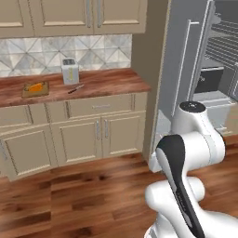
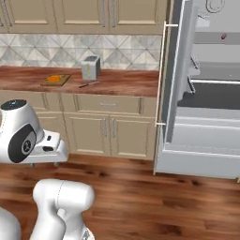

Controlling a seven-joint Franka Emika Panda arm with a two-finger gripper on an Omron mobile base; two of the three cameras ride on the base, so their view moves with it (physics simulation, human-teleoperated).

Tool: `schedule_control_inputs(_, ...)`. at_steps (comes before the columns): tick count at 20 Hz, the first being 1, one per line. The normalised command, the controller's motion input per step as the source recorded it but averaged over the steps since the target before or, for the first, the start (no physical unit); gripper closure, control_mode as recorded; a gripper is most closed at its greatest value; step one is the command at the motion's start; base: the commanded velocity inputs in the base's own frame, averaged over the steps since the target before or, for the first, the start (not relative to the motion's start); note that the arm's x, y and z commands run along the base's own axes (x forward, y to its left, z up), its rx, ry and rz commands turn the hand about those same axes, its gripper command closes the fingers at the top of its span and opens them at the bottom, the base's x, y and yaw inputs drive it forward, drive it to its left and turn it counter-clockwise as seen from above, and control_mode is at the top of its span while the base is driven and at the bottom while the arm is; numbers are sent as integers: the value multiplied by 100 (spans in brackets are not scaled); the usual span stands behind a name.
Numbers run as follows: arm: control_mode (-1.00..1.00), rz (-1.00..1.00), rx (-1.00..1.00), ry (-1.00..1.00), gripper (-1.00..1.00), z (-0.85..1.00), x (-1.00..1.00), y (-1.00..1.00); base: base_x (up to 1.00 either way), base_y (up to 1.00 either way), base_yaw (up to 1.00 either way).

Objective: Retrieve the sausage and cheese from the fridge and place them on the cutting board on the counter.

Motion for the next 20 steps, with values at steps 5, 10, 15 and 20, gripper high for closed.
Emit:
schedule_control_inputs(5,100,0,0,0,-100,0,0,0,96,-100,1)
schedule_control_inputs(10,100,0,0,0,-100,0,0,0,76,-100,0)
schedule_control_inputs(15,100,0,0,0,-100,0,0,0,48,-100,0)
schedule_control_inputs(20,100,0,0,0,-100,0,0,0,14,-100,0)
